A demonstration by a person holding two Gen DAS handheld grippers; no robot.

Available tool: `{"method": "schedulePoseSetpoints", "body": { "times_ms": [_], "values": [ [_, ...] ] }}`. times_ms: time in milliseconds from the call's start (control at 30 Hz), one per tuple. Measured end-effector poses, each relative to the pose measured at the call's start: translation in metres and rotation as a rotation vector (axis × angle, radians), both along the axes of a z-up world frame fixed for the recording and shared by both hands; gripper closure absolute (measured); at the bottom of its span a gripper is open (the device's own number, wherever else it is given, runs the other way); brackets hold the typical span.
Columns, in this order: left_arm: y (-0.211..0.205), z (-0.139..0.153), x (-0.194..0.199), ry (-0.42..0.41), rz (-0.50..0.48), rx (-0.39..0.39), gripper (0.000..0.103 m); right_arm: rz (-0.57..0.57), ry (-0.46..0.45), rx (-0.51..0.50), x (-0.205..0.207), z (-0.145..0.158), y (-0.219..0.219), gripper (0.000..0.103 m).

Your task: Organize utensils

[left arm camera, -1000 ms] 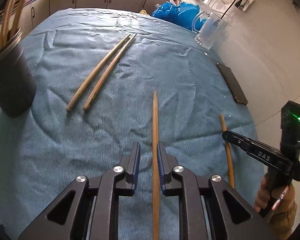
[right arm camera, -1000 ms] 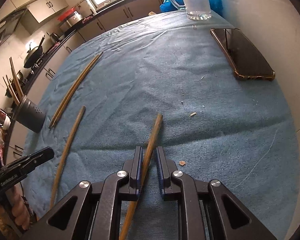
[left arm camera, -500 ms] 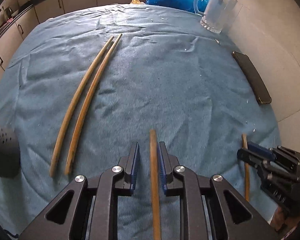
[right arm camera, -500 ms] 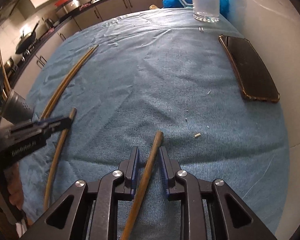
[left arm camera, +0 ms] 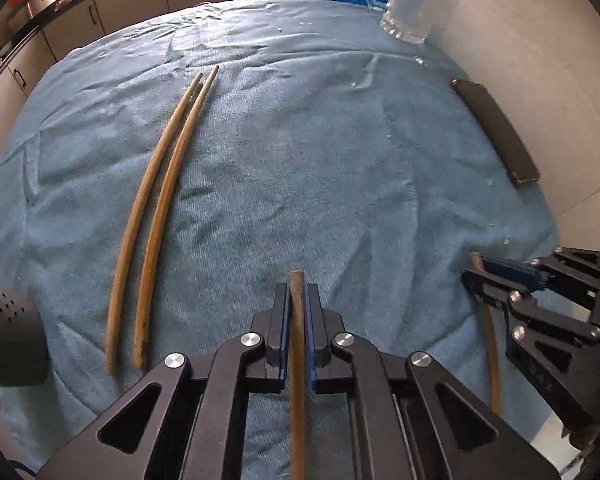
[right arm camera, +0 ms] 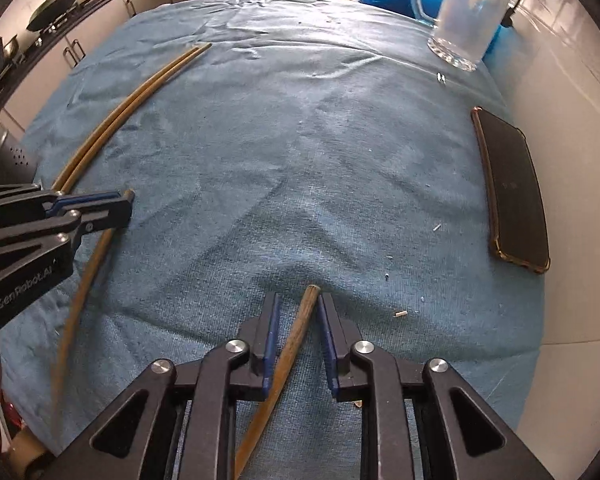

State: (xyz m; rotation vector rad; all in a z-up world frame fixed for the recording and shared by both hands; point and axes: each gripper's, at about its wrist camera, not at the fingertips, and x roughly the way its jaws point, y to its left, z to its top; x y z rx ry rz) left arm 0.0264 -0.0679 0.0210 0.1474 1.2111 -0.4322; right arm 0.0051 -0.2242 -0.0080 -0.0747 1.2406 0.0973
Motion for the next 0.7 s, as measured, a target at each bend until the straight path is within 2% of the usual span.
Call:
{"method": "schedulePoseSetpoints", "body": {
  "times_ms": [133, 200, 300, 433, 533, 700],
  "values": [
    [0.019, 0.017, -0.017, -0.062, 0.033, -0.098, 0.097, -0.015, -0.036, 0.015, -0.009, 0.002, 0.002, 0.095],
    [0.031, 0.031, -0.029, -0.099, 0.046, -0.142, 0.097, -0.028, -0.066, 0.078, -0.018, 0.005, 0.002, 0.095],
    [0.051, 0.055, -0.046, -0.172, 0.068, -0.201, 0.097, -0.044, -0.122, 0.104, -0.033, 0.015, 0.004, 0.095],
    [0.08, 0.081, -0.067, -0.235, 0.119, -0.298, 0.097, -0.057, -0.225, 0.185, -0.055, 0.038, 0.009, 0.095],
    [0.1, 0.099, -0.084, -0.294, 0.152, -0.354, 0.097, -0.064, -0.311, 0.209, -0.069, 0.058, 0.011, 0.095],
    [0.128, 0.121, -0.103, -0.373, 0.205, -0.41, 0.097, -0.064, -0.46, 0.235, -0.089, 0.098, 0.018, 0.095]
  ]
}}
